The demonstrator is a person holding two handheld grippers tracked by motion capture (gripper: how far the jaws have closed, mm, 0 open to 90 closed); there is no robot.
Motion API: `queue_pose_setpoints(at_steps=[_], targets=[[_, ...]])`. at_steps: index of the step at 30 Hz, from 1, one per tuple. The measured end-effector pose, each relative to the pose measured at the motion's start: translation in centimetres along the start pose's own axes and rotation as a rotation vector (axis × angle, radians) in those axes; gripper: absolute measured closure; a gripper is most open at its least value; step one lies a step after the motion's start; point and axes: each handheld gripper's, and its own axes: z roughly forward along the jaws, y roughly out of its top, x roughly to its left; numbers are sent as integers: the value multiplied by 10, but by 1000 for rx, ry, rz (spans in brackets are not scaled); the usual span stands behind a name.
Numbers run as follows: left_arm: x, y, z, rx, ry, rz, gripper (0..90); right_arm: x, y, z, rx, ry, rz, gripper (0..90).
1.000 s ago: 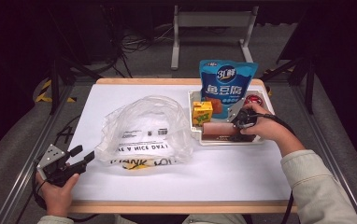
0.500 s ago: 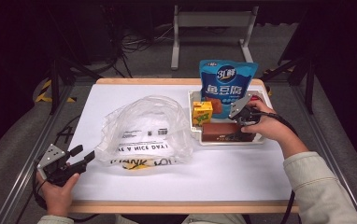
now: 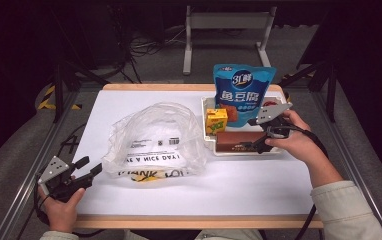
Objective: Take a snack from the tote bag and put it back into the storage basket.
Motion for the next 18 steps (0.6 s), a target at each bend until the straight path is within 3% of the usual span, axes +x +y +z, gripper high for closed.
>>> queue_pose_setpoints(at_steps=[7,14,18], targets=[[-1,1,-5,-19,-15,-14,401,20,-5,-11,-40,-26,41,167],[-5,2,-3,1,-19,34,395,36,-21,-20,-102,-77,116,180],[-3,1,-4,0,-19,36,394,45,-31,-25,-131,-98,146,180]])
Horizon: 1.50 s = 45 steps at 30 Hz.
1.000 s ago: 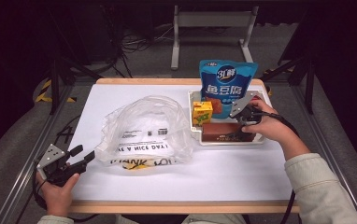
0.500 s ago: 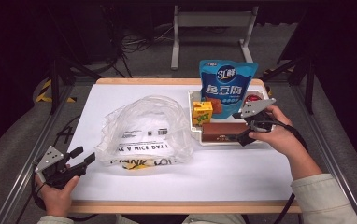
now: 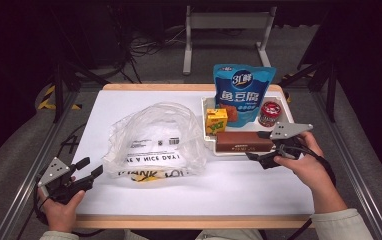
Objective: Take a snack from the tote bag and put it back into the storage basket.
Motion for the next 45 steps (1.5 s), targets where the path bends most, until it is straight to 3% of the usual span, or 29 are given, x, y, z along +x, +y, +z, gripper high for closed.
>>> queue_pose_setpoints(at_steps=[4,10,14,19,26,30,37,45], targets=[[1,0,0,-3,0,-2,392,5,-7,-4,-13,-5,12,178],[0,-1,0,-3,-15,13,386,12,-19,1,22,-37,8,179],[1,-2,-1,-8,-22,10,381,15,-25,4,-5,-33,27,179],[1,-2,-1,-11,-28,17,380,16,-32,6,-30,-62,47,190],[2,-3,-3,-16,-34,9,379,19,-51,16,-30,-65,56,194],[2,-3,-3,-16,-45,15,379,18,-64,23,-45,-59,108,194],[3,-4,-2,-22,-63,18,372,16,-75,31,-33,-70,136,194],[4,-5,-1,-11,-69,14,373,14,-83,41,38,-80,170,193]])
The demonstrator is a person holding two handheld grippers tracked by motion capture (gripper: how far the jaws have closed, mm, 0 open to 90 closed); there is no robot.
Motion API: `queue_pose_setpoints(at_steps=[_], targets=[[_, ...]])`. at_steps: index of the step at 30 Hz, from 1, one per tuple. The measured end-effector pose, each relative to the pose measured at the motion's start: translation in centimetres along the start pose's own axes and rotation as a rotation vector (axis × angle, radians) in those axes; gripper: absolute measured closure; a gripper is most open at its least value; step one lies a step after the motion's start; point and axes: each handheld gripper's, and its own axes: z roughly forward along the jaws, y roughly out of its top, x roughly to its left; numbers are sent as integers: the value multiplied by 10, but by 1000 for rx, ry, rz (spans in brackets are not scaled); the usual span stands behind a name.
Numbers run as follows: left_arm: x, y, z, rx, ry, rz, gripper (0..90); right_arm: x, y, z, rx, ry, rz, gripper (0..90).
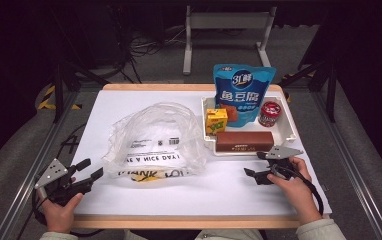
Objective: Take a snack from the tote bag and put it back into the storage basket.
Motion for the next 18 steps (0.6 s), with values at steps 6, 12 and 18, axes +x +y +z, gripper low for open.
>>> queue_pose_setpoints(at_steps=[6,12,18], targets=[[-1,0,0,3,1,2,373,1,-1,4,45,-11,-13,193],[-1,0,1,8,2,3,373,1,-2,4,65,1,22,184],[0,-1,2,16,3,2,372,1,-1,0,73,-16,14,182]])
